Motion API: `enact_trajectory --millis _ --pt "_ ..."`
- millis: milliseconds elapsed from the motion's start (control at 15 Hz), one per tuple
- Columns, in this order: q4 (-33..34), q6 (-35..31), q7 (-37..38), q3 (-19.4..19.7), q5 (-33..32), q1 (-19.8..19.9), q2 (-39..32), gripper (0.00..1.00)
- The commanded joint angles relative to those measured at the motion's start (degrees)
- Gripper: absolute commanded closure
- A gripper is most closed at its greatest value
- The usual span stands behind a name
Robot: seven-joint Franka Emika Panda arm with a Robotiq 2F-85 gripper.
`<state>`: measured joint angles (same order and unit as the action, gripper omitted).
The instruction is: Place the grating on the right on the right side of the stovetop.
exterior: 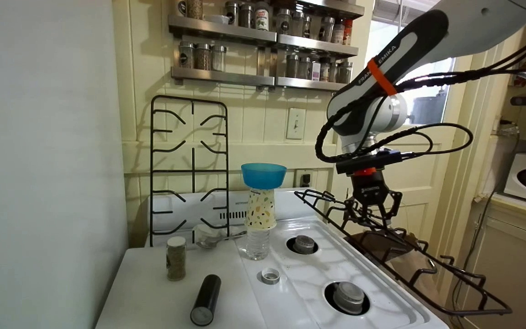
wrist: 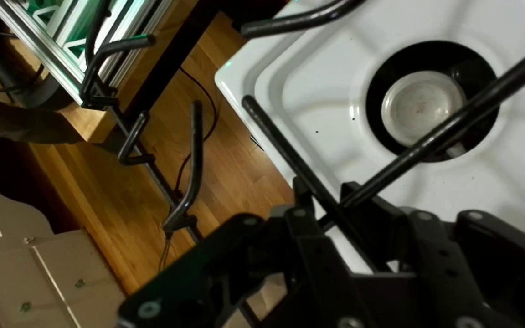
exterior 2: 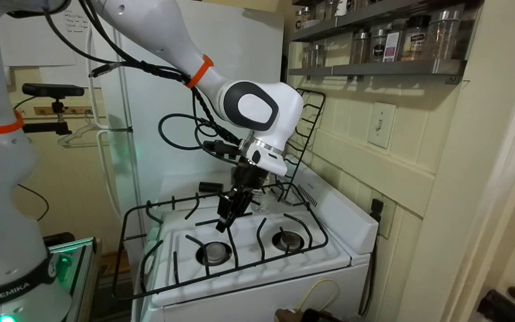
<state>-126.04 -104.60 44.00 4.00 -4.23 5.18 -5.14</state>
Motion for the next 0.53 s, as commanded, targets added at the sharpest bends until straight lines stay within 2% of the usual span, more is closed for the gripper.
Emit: enact_trajectory --millis 0,467 --pt "6.81 5.37 2.4 0.61 -3.07 -1.2 -3.68 0.94" --pt "12.49 5.24 4.23 0.76 -4.98 -3.49 -10.43 0.94"
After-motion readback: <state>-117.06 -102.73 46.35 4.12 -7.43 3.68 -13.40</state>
